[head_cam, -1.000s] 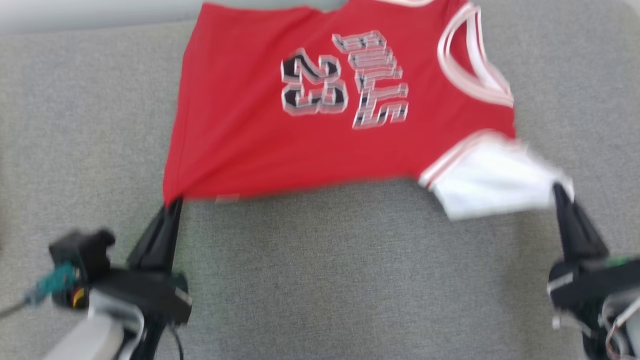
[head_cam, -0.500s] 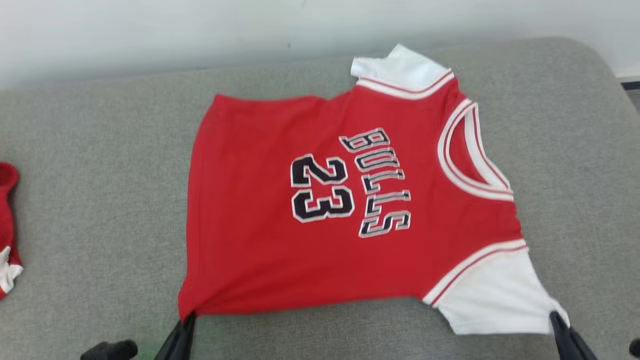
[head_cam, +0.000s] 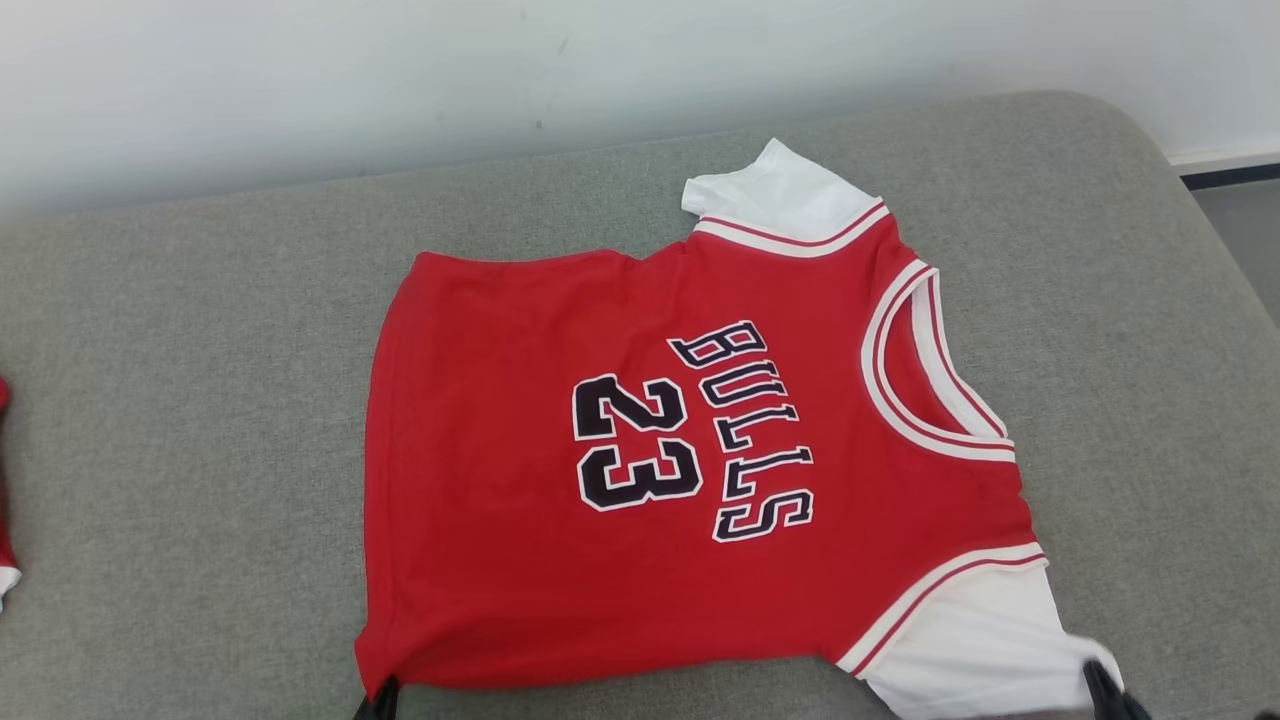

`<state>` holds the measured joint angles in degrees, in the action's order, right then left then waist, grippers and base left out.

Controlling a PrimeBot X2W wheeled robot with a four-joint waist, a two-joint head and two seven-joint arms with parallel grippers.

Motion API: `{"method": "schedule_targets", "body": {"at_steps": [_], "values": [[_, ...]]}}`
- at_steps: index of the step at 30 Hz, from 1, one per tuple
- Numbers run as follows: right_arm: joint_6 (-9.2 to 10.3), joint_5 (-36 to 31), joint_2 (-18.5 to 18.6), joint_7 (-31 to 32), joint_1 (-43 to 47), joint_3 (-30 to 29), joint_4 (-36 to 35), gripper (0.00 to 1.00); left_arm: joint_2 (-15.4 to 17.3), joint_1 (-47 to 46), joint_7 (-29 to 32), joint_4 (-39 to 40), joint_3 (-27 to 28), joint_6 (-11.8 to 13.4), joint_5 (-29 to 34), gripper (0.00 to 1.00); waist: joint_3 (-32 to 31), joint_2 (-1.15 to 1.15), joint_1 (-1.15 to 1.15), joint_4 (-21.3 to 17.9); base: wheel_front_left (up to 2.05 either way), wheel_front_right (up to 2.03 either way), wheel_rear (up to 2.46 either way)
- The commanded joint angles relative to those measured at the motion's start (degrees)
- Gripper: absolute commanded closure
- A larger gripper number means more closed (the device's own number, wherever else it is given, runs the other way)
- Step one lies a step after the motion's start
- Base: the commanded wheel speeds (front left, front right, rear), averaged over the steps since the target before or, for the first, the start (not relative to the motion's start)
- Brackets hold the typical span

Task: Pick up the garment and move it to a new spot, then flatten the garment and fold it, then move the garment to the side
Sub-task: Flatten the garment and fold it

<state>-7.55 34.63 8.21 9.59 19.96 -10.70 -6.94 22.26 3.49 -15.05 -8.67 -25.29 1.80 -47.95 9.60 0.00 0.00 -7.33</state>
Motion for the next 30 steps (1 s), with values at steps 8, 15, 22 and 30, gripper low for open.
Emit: {"method": "schedule_targets", "body": {"at_steps": [8,15,22,30], "values": [[0.14,2.2,1.68,1.49,-8.42,-0.41,-4.23,1.0,0.34,-2.03,0.55,3.11,-0.74,1.51,4.34,1.0,0.34,0.0,0.0,1.36,0.0,0.0,0.0],[0.14,0.75,4.36,5.35,-18.09,-0.56,-1.41,1.0,1.38,-7.36,3.5,5.4,-1.44,1.49,5.72,1.0,1.17,0.0,0.0,3.23,0.0,0.0,0.0],[0.14,-0.41,6.53,6.61,-30.84,1.89,8.86,1.0,0.24,-15.64,5.24,1.25,-1.09,0.24,5.54,1.0,2.51,0.0,0.0,3.94,0.0,0.0,0.0],[0.14,-0.7,8.43,3.57,-42.45,6.29,22.48,1.0,-1.56,-22.41,5.63,-6.94,-1.49,-1.84,5.26,1.0,4.13,0.0,0.0,3.64,0.0,0.0,0.0]]}}
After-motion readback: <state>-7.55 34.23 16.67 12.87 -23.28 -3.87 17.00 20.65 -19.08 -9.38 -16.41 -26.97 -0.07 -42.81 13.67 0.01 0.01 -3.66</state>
